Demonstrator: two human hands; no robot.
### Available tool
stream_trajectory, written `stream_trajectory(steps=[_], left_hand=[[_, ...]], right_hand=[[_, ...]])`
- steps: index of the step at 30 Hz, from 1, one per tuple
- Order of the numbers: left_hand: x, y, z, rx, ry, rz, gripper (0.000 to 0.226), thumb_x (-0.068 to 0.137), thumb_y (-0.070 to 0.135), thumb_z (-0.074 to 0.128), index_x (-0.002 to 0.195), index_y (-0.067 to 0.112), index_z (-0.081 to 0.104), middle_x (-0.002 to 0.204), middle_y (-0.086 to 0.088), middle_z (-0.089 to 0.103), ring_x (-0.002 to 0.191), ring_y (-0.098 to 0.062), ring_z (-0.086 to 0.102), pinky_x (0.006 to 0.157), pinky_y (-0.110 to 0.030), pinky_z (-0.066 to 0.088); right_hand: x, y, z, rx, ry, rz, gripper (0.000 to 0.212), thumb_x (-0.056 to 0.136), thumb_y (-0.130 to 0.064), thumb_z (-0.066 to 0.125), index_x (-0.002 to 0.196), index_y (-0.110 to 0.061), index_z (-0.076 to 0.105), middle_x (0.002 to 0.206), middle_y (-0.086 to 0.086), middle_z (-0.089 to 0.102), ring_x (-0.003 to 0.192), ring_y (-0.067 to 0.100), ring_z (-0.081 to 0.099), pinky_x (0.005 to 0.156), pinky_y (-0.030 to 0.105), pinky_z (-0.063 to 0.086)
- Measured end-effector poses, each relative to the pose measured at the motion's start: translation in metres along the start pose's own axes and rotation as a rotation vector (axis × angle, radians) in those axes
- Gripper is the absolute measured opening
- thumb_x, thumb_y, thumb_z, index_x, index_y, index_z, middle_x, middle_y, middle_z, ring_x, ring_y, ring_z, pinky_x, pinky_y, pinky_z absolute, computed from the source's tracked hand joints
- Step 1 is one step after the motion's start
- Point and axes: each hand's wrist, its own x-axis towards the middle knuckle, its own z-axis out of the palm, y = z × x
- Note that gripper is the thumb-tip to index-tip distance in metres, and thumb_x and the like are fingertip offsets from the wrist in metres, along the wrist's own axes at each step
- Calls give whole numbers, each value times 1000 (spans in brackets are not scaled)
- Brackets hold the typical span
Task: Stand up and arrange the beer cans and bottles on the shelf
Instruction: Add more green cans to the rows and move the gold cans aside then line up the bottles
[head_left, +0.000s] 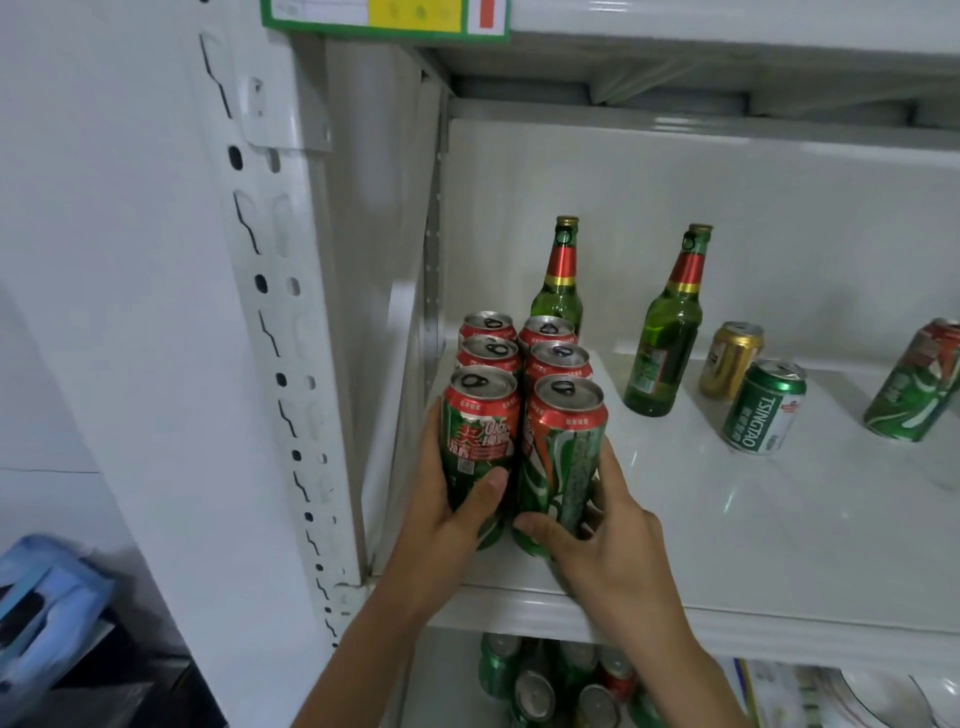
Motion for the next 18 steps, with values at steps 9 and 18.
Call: stream_trajectory(steps=[9,18], left_hand=[[8,-3,0,-44,5,-59,71,99,24,66,160,32,31,147,13,61,135,-9,59,99,-21,54],[10,-6,2,-52,22,-76,70,100,27,66,160,37,31,148,12,60,135,-8,59,98,-19,54]], right_hand=[[7,0,5,-16,12,8,93,74,-36,91,145,-58,35,101,-53,62,90,-23,64,70,-2,47],[9,-1,9,-57,44,19,102,71,-40,92,150,-55,30,96,-56,59,86,-24,63,72,0,50]])
